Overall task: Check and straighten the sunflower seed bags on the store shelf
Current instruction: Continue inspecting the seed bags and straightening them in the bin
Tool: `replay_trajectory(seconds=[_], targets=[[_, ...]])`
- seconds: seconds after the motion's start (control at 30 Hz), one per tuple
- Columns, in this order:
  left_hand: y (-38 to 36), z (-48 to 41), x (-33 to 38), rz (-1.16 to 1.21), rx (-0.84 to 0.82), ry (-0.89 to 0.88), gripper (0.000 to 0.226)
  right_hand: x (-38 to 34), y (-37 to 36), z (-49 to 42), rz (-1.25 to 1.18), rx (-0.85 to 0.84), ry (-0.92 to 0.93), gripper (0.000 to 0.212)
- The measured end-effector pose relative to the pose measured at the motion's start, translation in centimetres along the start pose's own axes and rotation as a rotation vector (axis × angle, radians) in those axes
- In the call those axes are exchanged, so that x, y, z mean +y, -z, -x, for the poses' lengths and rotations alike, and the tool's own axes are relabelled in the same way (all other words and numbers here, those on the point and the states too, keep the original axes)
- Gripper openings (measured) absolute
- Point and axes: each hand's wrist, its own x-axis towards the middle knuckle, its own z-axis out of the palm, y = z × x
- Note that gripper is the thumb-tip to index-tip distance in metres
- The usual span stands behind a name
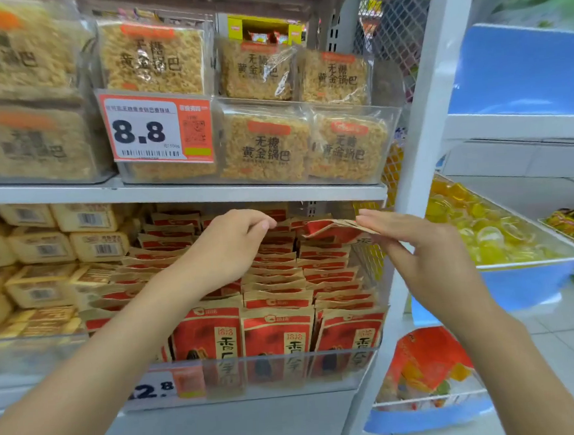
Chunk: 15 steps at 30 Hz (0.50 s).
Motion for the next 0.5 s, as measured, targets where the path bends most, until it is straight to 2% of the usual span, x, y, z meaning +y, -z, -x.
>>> replay_trajectory(seconds=[0.1,0.2,0.37,0.5], targets=[[-0.3,-2.0,-1.3,-0.056,-0.108,0.005,0.039,1.5,-1.9,1.1,0.151,0.095,0.062,0.035],[-1.3,-4.3,-1.7,-0.111,-0.214,-0.005,0.042,2.6,-3.3,1.7,0.175,0.157,0.048,0.038],[-3.2,-7.7,-2.1,-0.194,-0.325,0.026,0.052,3.7,-4.8,1.1,0.163,0.136,0.004,0.042],[-4.4,-8.9,-3.1,-0.423,-0.383,0.042,0.06,4.3,-5.5,0.5,0.139,0.154,-0.067,0.039]])
